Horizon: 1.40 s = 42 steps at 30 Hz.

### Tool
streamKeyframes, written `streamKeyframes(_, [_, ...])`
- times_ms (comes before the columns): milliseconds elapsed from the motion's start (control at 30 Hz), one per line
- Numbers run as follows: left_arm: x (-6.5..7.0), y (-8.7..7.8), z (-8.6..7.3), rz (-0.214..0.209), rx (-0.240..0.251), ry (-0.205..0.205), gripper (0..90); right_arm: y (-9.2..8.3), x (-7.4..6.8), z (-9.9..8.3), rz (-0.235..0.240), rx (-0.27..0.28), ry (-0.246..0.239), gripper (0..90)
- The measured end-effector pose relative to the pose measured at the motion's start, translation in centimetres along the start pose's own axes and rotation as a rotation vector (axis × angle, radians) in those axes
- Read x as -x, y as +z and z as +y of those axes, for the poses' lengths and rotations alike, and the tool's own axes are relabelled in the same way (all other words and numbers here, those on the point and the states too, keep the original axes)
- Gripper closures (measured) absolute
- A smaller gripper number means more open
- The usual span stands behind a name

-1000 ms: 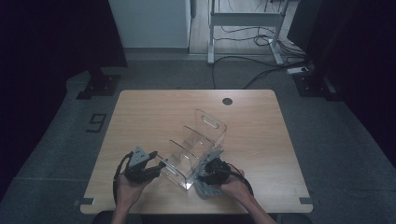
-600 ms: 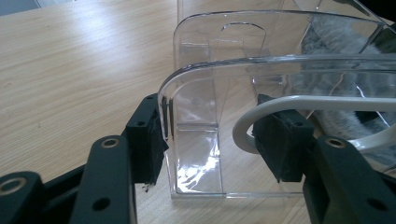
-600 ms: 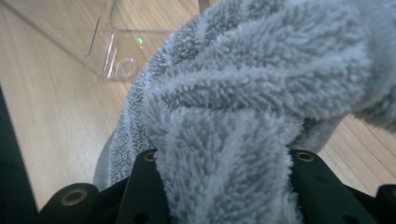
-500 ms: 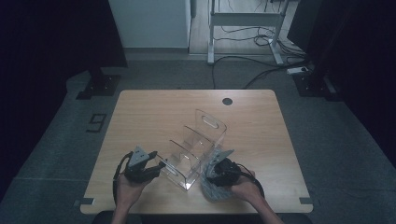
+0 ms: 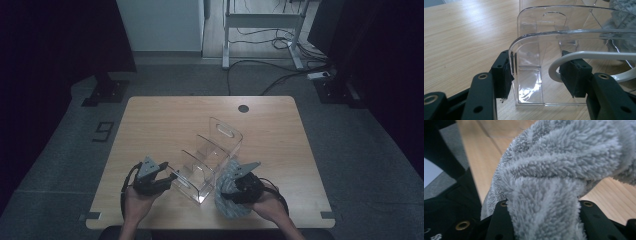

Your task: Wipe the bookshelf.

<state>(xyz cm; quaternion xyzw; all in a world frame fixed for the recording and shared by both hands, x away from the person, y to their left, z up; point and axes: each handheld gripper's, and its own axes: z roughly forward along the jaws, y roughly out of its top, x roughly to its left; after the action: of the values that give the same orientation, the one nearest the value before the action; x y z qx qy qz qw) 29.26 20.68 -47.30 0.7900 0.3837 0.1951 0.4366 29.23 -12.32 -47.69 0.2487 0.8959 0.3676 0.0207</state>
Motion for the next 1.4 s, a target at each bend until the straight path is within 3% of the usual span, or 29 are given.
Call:
streamKeyframes(233, [0.0,0.0,0.1,0.002,-0.005,-0.001,45.3,1.1,-2.1,1.0,0.073,0.018,-0.043,63.2])
streamKeyframes(300, [0.2,0.0,0.2,0.007,-0.011,-0.005,45.2,1.8,-2.9,1.5,0.113,0.026,-0.059,62.8])
streamKeyframes(433, [0.3,0.0,0.3,0.014,-0.021,-0.007,45.0,2.8,-3.5,2.1,0.126,0.026,-0.069,62.6])
streamKeyframes(633, [0.3,0.0,0.3,0.02,-0.031,-0.01,44.7,3.8,-4.0,2.2,0.102,0.018,-0.074,63.6])
streamKeyframes(700, [0.4,0.0,0.4,0.024,-0.034,-0.013,44.7,4.3,-4.3,2.1,0.073,0.02,-0.074,65.0])
streamKeyframes(967, [0.5,0.0,0.4,0.034,-0.04,-0.019,44.6,6.0,-4.6,2.1,0.034,-0.024,-0.085,65.8])
streamKeyframes(1400, [0.4,0.0,0.4,0.04,-0.039,-0.021,44.5,8.3,-4.5,1.4,0.017,-0.084,-0.097,65.6])
